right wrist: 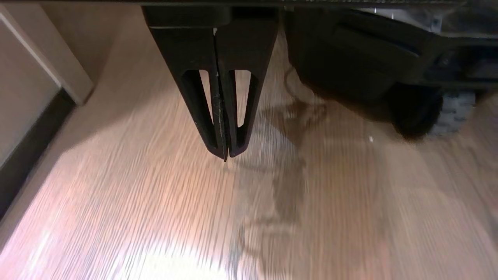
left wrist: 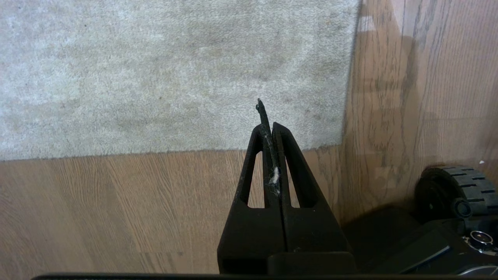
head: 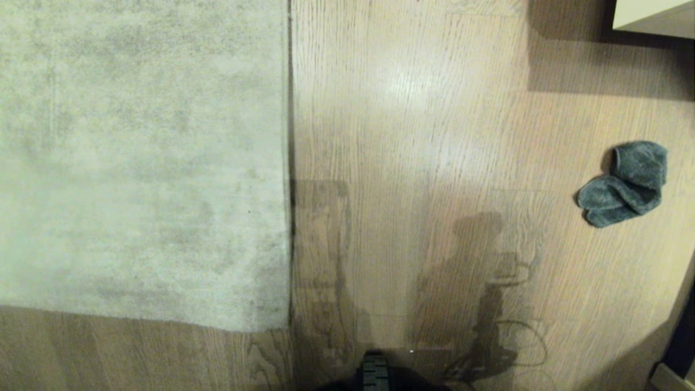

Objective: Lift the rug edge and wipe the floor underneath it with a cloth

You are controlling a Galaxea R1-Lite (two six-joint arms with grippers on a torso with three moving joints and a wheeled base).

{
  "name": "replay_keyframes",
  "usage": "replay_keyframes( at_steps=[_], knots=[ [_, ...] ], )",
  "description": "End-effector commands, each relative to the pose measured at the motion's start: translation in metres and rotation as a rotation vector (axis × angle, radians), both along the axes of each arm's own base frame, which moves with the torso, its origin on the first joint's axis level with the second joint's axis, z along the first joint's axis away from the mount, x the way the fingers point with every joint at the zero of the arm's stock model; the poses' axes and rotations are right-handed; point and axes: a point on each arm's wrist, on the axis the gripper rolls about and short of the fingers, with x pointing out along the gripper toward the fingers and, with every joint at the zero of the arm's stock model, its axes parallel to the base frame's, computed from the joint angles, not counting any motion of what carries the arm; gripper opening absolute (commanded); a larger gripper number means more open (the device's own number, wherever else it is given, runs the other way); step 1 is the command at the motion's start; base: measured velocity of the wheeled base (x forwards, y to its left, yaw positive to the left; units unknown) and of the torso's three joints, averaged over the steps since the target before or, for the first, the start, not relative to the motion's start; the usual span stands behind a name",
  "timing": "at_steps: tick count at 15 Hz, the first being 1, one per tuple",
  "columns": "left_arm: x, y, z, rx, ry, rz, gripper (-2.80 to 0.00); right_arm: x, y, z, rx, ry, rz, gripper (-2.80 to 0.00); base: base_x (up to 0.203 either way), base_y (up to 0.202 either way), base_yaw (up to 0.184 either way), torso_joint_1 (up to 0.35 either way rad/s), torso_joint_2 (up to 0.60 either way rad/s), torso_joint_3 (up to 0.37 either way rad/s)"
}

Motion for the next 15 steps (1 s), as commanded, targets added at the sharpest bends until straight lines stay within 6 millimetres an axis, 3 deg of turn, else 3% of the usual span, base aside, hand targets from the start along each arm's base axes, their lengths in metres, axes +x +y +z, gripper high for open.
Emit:
replay_keyframes(
  at_steps=[1, 15],
  knots=[
    [0.0000, 0.0000, 0.0001, 0.000, 0.000, 0.001, -2.80, -0.0095, 0.0000, -0.0018, -0.001, -0.121, 0.002, -2.80, 0.000, 0.000, 0.000, 0.000, 0.00, 0.000],
    [0.0001, 0.0000, 0.0000, -0.001, 0.001, 0.000, -2.80, -0.0123, -0.0001, -0.0028, 0.087, -0.154, -0.005, -2.80, 0.000, 0.000, 0.000, 0.000, 0.00, 0.000]
  ],
)
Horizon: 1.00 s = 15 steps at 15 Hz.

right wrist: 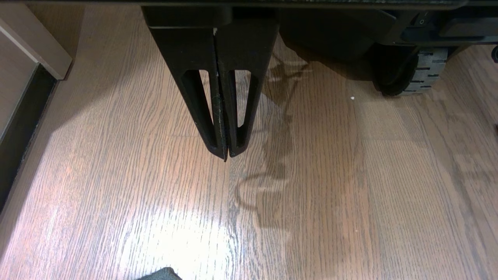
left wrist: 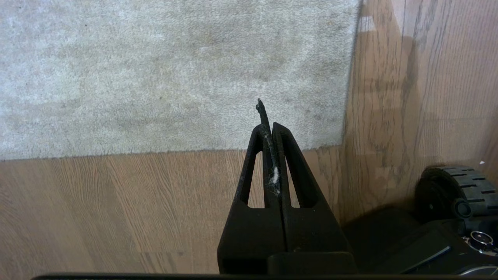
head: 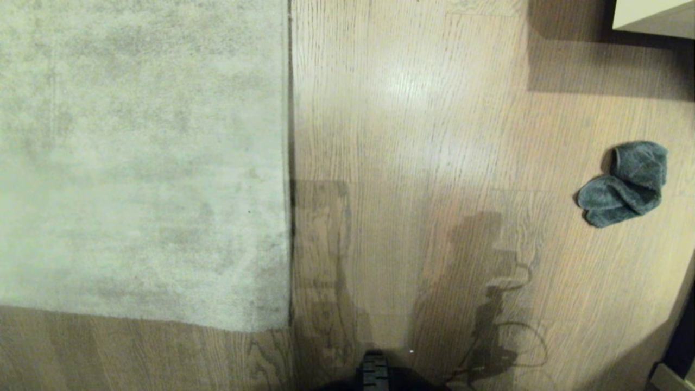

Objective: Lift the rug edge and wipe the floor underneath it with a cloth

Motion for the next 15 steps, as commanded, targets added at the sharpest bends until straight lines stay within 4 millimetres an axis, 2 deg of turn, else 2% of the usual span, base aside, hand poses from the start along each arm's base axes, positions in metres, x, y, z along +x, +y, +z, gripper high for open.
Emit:
replay_keyframes(
  at_steps=[1, 15],
  knots=[
    [-0.0001, 0.0000, 0.0001, 0.000, -0.002, -0.001, -2.80, 0.0002, 0.0000, 0.0001, 0.000, 0.002, 0.000, -2.80, 0.000, 0.000, 0.000, 0.000, 0.00, 0.000],
    [0.0001, 0.0000, 0.0002, 0.000, -0.001, -0.001, -2.80, 0.0002, 0.0000, 0.0001, 0.000, 0.002, 0.000, -2.80, 0.000, 0.000, 0.000, 0.000, 0.00, 0.000]
  ],
)
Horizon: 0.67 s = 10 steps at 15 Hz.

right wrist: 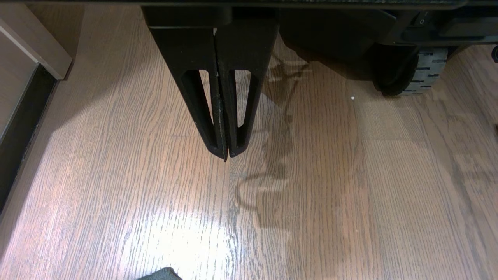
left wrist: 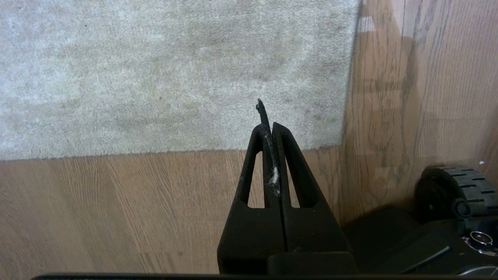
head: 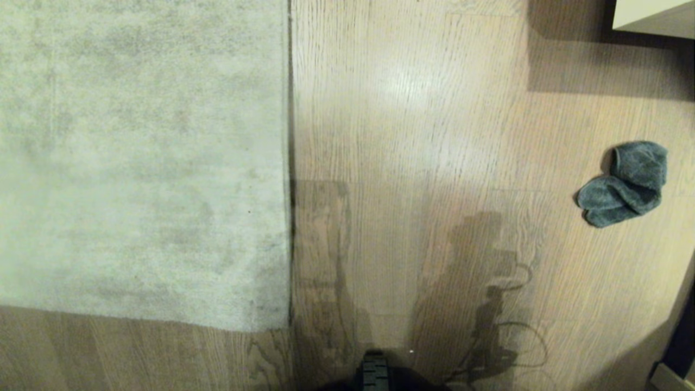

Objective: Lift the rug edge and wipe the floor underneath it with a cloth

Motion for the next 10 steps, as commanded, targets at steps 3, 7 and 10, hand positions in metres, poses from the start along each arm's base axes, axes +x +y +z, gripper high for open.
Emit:
replay_keyframes(
  at_steps=[3, 7, 10],
  knots=[
    [0.0001, 0.0000, 0.0001, -0.002, 0.000, 0.000, -2.80, 0.0002, 0.0000, 0.0001, 0.000, 0.002, 0.000, -2.80, 0.000, 0.000, 0.000, 0.000, 0.00, 0.000],
    [0.0000, 0.0000, 0.0001, -0.012, 0.001, -0.003, -2.80, 0.0002, 0.0000, 0.0001, 0.000, 0.002, 0.000, -2.80, 0.000, 0.000, 0.000, 0.000, 0.00, 0.000],
    [0.0001, 0.0000, 0.0001, -0.019, 0.001, 0.000, -2.80, 0.0002, 0.0000, 0.0001, 0.000, 0.002, 0.000, -2.80, 0.000, 0.000, 0.000, 0.000, 0.00, 0.000]
  ],
)
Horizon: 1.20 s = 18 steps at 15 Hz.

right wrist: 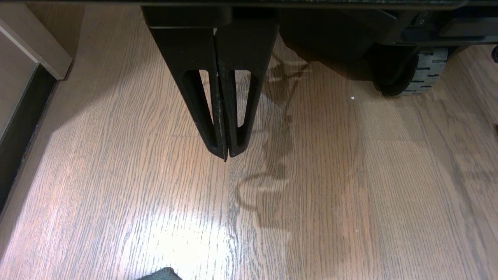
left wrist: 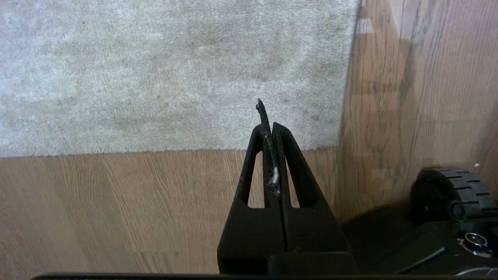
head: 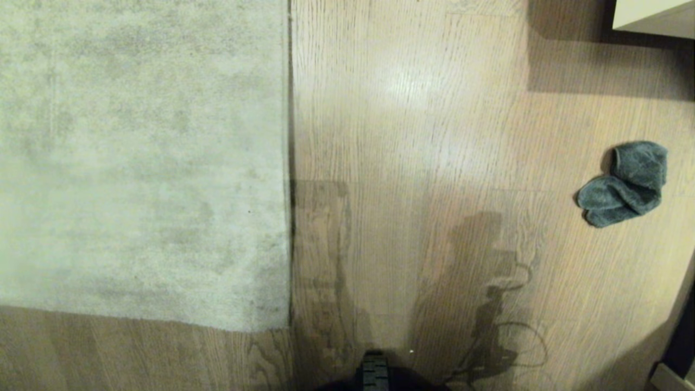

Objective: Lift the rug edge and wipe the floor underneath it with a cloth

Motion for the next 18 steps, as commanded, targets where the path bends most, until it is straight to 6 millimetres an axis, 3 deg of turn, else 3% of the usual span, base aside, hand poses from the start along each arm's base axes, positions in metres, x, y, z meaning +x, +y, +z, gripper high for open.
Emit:
replay_keyframes(
  at_steps=[1, 18],
  knots=[
    [0.0001, 0.0000, 0.0000, -0.002, 0.000, -0.001, -2.80, 0.0002, 0.0000, 0.0001, 0.000, 0.002, 0.000, -2.80, 0.000, 0.000, 0.000, 0.000, 0.00, 0.000],
    [0.0001, 0.0000, -0.0001, -0.002, 0.002, 0.001, -2.80, 0.0002, 0.0000, 0.0001, 0.000, 0.002, 0.000, -2.80, 0.000, 0.000, 0.000, 0.000, 0.00, 0.000]
  ],
)
